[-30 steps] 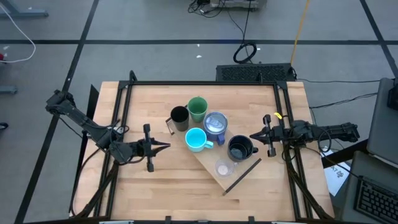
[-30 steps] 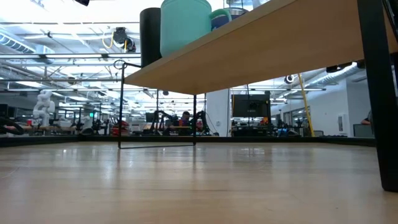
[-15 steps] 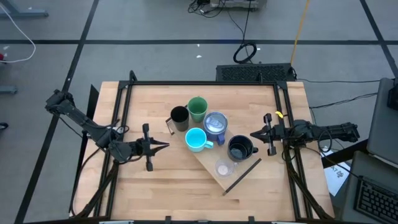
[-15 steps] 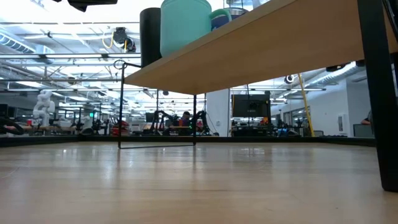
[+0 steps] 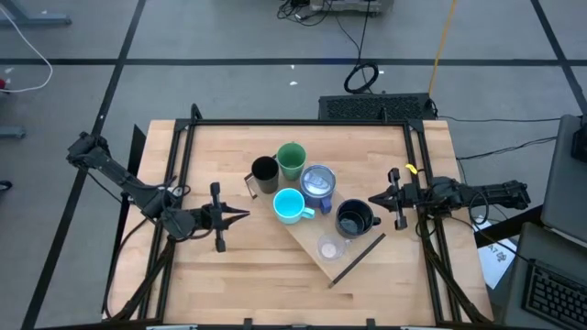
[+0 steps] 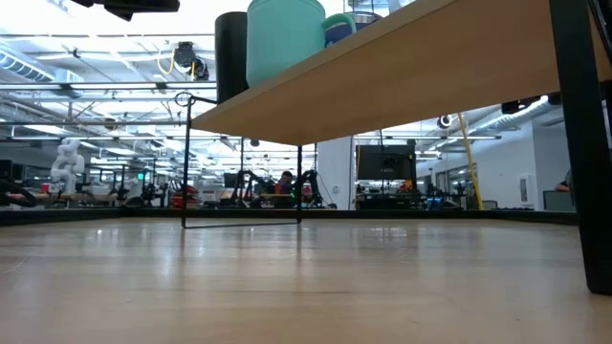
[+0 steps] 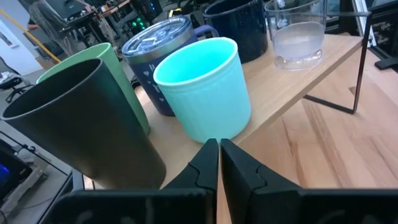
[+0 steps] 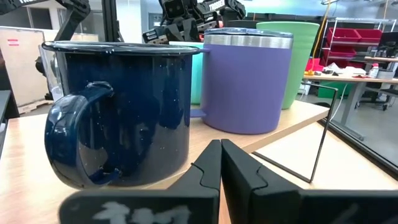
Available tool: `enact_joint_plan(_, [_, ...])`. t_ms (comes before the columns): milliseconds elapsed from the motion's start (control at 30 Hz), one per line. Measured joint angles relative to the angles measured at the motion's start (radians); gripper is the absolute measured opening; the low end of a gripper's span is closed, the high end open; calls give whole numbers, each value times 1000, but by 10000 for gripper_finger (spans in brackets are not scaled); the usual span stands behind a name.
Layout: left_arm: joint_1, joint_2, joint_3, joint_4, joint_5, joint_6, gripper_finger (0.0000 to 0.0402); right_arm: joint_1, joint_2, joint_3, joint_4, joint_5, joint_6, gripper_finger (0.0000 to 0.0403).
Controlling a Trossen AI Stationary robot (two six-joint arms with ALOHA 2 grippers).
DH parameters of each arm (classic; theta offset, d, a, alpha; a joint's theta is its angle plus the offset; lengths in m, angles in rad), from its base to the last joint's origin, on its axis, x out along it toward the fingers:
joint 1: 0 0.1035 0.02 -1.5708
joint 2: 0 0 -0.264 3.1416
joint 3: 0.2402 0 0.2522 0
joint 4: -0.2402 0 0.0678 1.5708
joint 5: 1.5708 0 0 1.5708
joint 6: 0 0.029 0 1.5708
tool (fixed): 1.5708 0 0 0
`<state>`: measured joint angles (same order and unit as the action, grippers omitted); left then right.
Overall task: Stack small to large cups/mugs on shelf
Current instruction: Return to Home Position
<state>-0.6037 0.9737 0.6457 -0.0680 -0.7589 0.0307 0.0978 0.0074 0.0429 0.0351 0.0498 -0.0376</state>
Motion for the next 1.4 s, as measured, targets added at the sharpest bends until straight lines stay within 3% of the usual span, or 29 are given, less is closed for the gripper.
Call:
enact_joint_plan(467, [0, 0, -4, 5, 0, -32, 21, 0, 0, 0, 1, 0, 0, 0])
enact_joint_plan(833, [0, -10, -208, 368, 87, 27, 21, 0, 0, 0, 1, 1, 0, 0])
enact_joint_plan(1100, [2, -145, -380, 536, 216, 86, 21, 0, 0, 0, 2, 1, 0, 0])
enact_joint_plan(1400, [93, -355, -480, 459, 361, 118, 5, 0, 0, 0, 2, 1, 0, 0])
